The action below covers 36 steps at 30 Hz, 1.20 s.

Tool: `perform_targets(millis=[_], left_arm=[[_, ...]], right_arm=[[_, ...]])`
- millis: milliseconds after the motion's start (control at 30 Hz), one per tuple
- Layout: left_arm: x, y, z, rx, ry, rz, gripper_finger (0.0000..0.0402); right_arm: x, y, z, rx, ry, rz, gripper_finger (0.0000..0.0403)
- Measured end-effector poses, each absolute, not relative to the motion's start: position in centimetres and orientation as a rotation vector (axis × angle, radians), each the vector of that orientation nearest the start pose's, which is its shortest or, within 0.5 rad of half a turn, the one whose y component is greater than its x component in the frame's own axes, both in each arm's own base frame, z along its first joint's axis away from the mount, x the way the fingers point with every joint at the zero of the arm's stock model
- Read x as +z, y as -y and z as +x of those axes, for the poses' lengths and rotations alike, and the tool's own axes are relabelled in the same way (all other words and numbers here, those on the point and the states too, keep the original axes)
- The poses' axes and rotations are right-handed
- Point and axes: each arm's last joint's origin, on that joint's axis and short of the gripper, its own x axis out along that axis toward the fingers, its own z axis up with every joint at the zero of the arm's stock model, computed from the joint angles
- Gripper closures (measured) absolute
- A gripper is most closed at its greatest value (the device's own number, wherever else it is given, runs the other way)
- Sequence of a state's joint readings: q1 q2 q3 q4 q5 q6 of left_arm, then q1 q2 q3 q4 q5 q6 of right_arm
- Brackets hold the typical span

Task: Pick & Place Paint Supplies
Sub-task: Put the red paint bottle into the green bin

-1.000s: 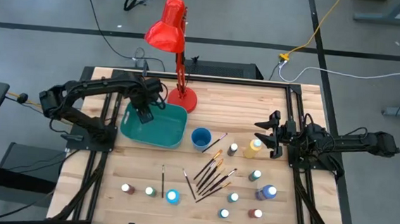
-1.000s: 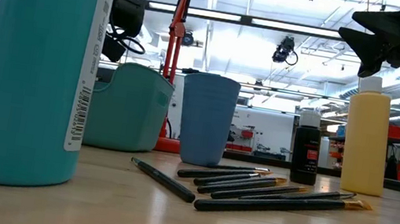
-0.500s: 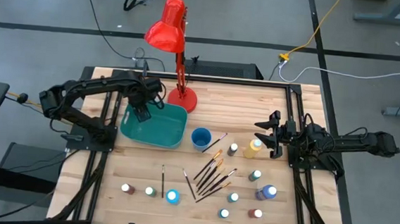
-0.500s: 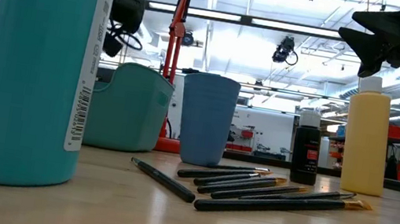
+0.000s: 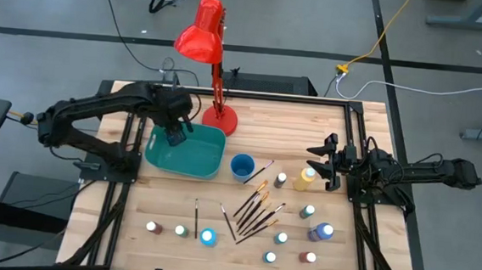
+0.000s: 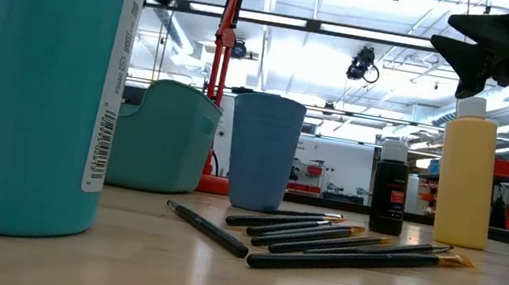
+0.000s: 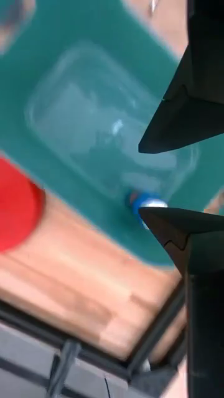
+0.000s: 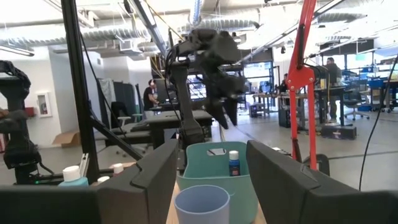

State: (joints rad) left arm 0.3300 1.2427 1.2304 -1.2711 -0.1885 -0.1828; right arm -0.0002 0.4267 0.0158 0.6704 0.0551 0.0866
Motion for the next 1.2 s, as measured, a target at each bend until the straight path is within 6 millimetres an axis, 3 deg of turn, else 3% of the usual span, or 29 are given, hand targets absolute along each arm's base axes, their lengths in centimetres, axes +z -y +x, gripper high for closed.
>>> perform_targets(millis=[333,533,833,1033,1200], left_arm=[[32.7,-0.3,19.8,0.389,-1.175,-0.262,0.0259],[32.1,4.0,20.2,0.380,-1.187,-0.357,0.0266],[30.3,9.2,19.9,0.408,-1.335,-0.542,0.0240],[28.5,12.9,19.9,0.264,-1.509,-0.441,0.0228],[26.9,15.6,19.7,0.229,-1.555,-0.358,0.0221]], right_arm=[[19.5,0.2,12.2,-0.036,0.263,0.152,0.0199],[19.5,0.2,12.2,-0.036,0.262,0.152,0.0199],[19.4,0.2,12.2,-0.037,0.253,0.151,0.0199],[19.1,0.2,12.3,-0.038,0.227,0.148,0.0199],[19.0,0.2,12.4,-0.040,0.214,0.148,0.0199]])
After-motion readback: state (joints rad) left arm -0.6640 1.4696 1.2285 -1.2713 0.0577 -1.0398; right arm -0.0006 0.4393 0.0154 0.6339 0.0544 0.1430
